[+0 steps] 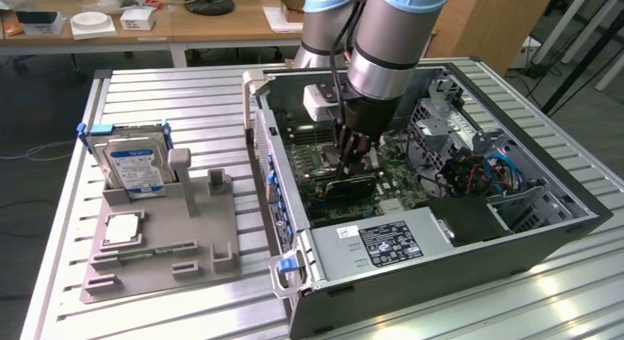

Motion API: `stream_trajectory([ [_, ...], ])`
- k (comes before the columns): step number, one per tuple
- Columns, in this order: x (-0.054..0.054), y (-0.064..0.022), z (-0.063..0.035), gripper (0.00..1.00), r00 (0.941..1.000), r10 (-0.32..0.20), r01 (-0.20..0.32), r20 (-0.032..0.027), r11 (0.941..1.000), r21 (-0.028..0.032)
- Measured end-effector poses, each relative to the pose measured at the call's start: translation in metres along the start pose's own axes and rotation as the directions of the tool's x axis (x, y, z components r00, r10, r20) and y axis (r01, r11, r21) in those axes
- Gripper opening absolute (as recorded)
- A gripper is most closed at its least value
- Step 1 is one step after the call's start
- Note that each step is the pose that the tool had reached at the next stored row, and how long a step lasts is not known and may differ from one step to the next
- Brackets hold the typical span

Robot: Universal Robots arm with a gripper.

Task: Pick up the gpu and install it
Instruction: 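Press down on the gpu until it lock into place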

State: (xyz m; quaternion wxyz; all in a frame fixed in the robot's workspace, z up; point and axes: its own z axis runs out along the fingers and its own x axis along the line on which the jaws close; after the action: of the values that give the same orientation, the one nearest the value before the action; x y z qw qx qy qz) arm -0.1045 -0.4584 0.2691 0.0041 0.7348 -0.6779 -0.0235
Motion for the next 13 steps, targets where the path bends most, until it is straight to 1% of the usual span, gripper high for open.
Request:
stream_trajectory([
  [5,0.0002,0.0000,0.0002,0.11,1.0000,0.000,0.000,0.0000,1.0000,0.0001],
  [13,0.0003,-0.0002,0.0056,0.11,1.0000,0.000,0.000,0.0000,1.0000,0.0001],
])
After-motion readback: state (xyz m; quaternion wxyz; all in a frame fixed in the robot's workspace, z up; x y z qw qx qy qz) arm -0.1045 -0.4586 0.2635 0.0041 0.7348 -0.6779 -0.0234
